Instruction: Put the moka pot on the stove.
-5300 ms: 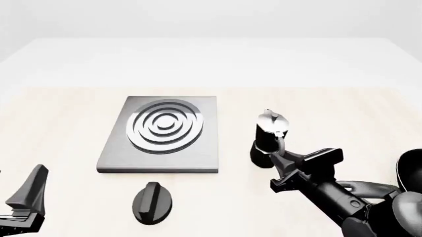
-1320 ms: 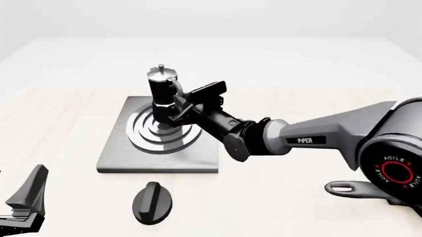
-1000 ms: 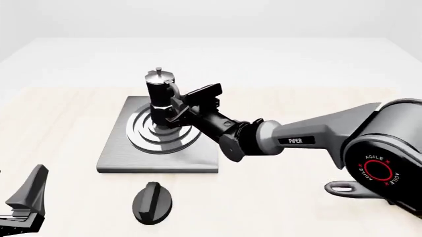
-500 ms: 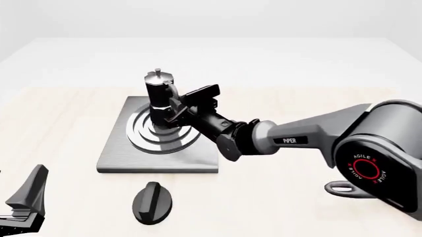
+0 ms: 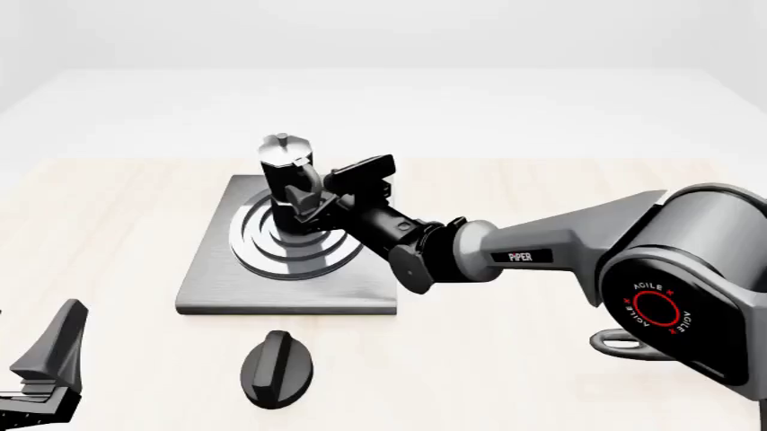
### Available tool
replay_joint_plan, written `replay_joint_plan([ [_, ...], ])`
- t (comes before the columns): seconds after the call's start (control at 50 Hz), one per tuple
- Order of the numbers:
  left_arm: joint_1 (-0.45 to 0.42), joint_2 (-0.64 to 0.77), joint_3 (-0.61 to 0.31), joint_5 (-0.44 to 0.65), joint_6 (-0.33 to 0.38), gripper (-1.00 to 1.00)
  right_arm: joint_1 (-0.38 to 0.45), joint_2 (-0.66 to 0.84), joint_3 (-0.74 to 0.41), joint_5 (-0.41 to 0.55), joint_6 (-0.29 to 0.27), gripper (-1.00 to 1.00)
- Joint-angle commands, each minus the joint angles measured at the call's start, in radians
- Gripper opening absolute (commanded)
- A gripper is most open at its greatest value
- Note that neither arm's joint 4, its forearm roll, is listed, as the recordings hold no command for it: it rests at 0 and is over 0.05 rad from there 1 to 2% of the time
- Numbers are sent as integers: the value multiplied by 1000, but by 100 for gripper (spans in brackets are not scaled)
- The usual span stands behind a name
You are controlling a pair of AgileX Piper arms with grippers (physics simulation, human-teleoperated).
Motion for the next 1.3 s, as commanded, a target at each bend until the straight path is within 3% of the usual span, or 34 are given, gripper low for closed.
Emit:
replay_joint_plan([
  [0.02,0,0,0,0,0,100,0,3,-5,5,1,100],
  [0.48,0,0,0,0,0,100,13,-34,24,7,-5,100],
  [1.3,0,0,0,0,0,100,6,-297,261,-22,-72,100],
])
